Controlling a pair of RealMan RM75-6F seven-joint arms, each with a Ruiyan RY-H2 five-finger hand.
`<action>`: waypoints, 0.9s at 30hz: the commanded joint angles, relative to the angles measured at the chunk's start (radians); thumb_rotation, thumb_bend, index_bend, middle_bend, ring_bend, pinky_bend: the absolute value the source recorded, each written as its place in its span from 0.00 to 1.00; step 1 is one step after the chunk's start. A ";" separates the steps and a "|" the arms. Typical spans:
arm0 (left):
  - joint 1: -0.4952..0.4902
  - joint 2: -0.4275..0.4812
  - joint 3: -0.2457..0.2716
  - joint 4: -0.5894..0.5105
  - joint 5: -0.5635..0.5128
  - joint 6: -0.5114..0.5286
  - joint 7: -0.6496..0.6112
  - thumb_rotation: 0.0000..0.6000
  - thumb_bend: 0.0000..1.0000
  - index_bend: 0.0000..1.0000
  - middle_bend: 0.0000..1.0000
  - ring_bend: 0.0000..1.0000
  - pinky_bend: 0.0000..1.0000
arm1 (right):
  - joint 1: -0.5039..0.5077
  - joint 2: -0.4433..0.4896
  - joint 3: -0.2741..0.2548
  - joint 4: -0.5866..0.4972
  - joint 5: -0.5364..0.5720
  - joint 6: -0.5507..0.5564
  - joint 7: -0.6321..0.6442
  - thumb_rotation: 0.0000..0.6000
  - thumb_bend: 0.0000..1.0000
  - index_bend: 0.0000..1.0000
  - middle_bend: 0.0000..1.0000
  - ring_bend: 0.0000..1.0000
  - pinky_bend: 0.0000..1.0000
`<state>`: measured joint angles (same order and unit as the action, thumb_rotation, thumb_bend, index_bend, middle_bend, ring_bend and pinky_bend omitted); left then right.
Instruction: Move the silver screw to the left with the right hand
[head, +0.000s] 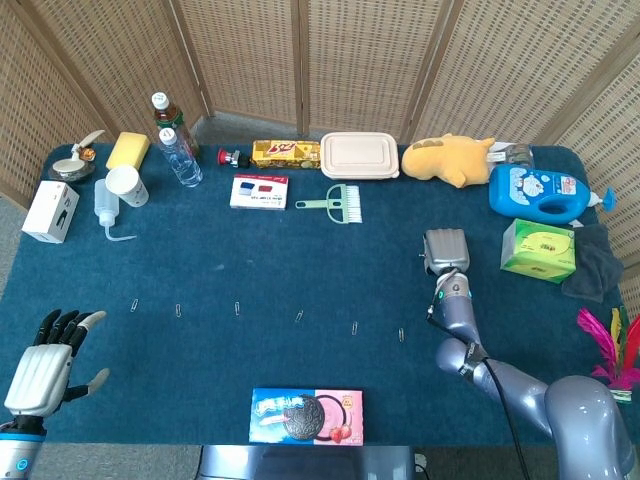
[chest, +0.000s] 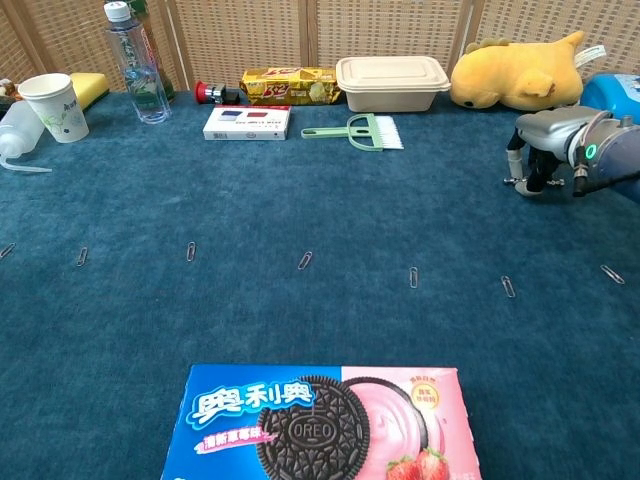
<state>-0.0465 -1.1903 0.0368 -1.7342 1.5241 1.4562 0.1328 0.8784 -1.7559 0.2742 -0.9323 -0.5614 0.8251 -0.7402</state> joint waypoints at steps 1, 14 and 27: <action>0.000 -0.001 0.000 0.001 0.000 0.000 0.000 1.00 0.39 0.14 0.18 0.11 0.02 | 0.002 -0.001 0.001 0.002 0.002 0.001 -0.003 1.00 0.43 0.57 0.86 0.91 0.78; -0.001 -0.003 -0.002 0.004 -0.003 -0.004 0.002 1.00 0.39 0.14 0.18 0.10 0.02 | 0.000 0.005 0.014 -0.014 0.016 0.006 0.006 1.00 0.43 0.66 0.88 0.92 0.78; -0.003 -0.003 -0.001 -0.002 0.001 -0.007 0.009 1.00 0.39 0.13 0.18 0.10 0.02 | -0.062 0.141 0.053 -0.281 -0.039 0.054 0.153 1.00 0.43 0.69 0.90 0.92 0.78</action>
<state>-0.0494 -1.1930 0.0358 -1.7362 1.5247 1.4500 0.1417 0.8404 -1.6571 0.3163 -1.1439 -0.5860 0.8676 -0.6300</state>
